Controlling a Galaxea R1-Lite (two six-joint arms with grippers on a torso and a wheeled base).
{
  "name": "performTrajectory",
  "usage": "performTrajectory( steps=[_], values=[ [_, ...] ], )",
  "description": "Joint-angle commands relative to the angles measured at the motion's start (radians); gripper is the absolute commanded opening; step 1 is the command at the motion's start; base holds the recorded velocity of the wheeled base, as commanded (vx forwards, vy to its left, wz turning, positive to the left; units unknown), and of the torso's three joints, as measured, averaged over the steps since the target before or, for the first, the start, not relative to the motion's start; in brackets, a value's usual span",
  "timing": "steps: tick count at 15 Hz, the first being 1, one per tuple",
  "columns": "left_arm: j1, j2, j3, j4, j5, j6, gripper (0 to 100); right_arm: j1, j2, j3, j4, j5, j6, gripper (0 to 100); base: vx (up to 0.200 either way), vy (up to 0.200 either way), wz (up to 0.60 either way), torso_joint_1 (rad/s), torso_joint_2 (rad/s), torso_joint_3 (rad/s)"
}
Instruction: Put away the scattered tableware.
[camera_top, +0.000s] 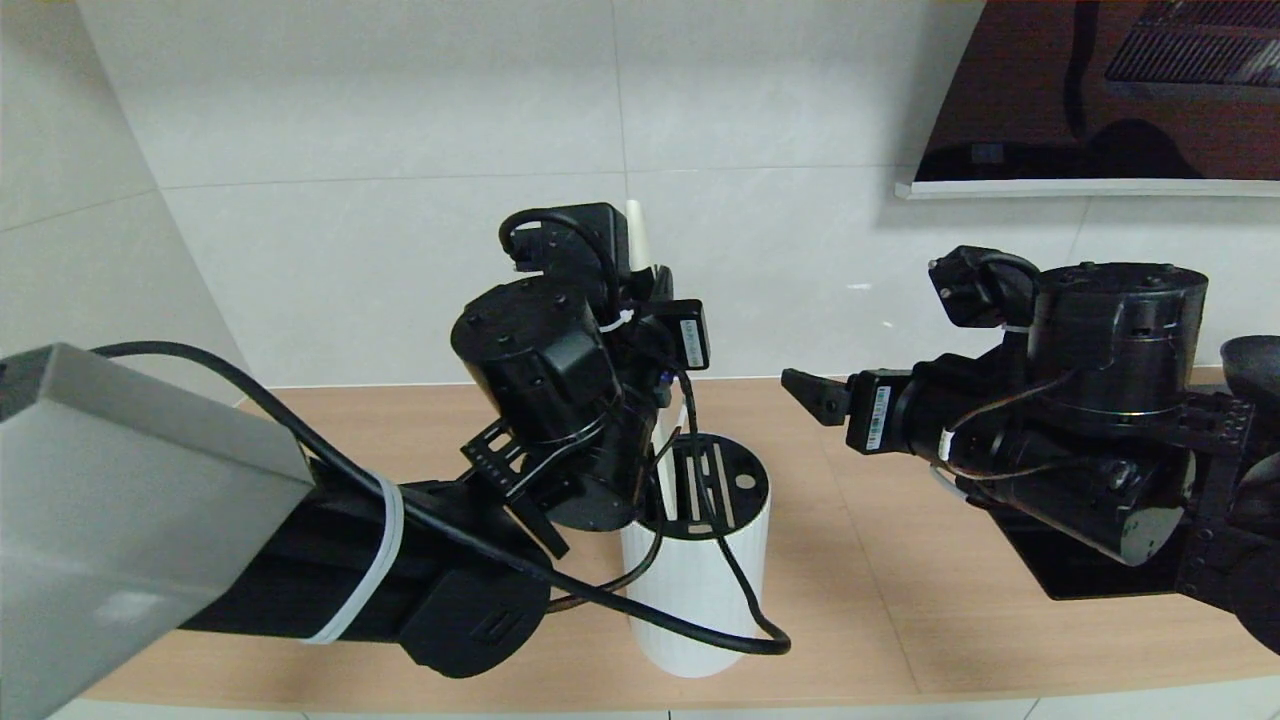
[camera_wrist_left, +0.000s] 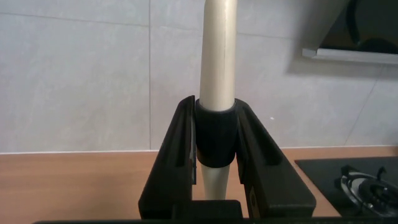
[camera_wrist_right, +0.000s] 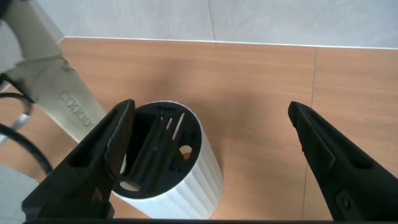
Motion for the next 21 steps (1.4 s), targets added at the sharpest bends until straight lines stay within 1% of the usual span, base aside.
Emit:
performTrajectory(
  steps=[1,7,10,13,17,18,21],
  values=[
    [0.000,0.009,-0.001,-0.003,0.000,0.000,0,0.001,0.003,0.001,0.000,0.000,0.000,100,0.000,0.000,0.00,0.000,0.00,0.000],
    [-0.001,0.077,0.002,-0.005,0.007,-0.003,0,0.001,0.004,0.002,0.000,0.000,0.000,100,0.000,0.000,0.00,0.000,0.00,0.000],
    [-0.006,0.112,0.007,-0.008,0.031,-0.017,0,-0.001,0.003,0.002,0.000,0.000,0.000,100,0.000,0.000,0.00,0.000,0.00,0.000],
    [-0.007,0.144,0.007,-0.008,0.034,-0.044,0,-0.001,0.003,0.005,0.000,0.000,0.000,100,0.000,0.000,0.00,0.000,0.00,0.000],
    [-0.020,0.181,0.021,-0.008,0.040,-0.052,0,-0.001,0.003,0.005,0.000,0.000,0.000,100,0.000,0.000,0.00,0.000,0.00,0.000],
    [-0.026,0.186,0.033,-0.008,0.048,-0.052,0,-0.001,0.003,0.005,0.000,0.000,0.000,100,0.000,0.000,0.00,0.000,0.00,0.000],
    [-0.026,0.189,0.064,-0.008,0.046,-0.052,0,-0.001,0.003,0.008,0.000,0.000,0.000,100,0.000,0.000,0.00,0.000,0.00,0.000]
  ],
)
